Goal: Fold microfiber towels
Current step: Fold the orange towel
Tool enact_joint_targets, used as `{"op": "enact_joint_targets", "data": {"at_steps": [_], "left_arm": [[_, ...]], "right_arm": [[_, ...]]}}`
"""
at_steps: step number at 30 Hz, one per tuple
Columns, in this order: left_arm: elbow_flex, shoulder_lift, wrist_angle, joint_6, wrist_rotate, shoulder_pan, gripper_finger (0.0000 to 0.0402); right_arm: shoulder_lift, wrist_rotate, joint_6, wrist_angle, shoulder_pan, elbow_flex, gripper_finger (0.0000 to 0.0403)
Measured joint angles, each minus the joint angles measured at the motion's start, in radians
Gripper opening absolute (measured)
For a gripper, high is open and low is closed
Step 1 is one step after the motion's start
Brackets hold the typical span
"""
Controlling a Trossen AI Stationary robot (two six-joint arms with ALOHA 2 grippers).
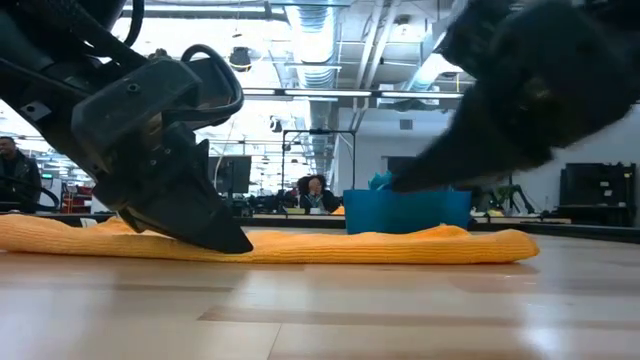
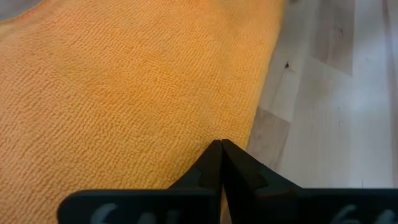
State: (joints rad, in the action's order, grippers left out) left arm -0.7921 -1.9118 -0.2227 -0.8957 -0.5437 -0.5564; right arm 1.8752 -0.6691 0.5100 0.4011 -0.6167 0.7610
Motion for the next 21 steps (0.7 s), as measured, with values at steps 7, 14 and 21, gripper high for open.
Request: {"op": "enact_joint_targets", "data": {"at_steps": [7,14,21], "left_arm": [[0.0,-0.001,0.006,0.011,0.007,-0.001,0.0],[0.0,-0.003,-0.002,0.01,0.021,-0.001,0.0],[0.001,-0.003,-0.001,0.01,0.031,-0.001,0.0]], "right_arm": [[0.138,-0.093,0.308,-0.089,-0.087,0.005,0.0019],[0.076,-0.098,0.376,-0.144,-0.123,0.0,0.0016],[-0.082,-0.266,0.388,-0.367,-0.148,-0.002,0.0021]]}}
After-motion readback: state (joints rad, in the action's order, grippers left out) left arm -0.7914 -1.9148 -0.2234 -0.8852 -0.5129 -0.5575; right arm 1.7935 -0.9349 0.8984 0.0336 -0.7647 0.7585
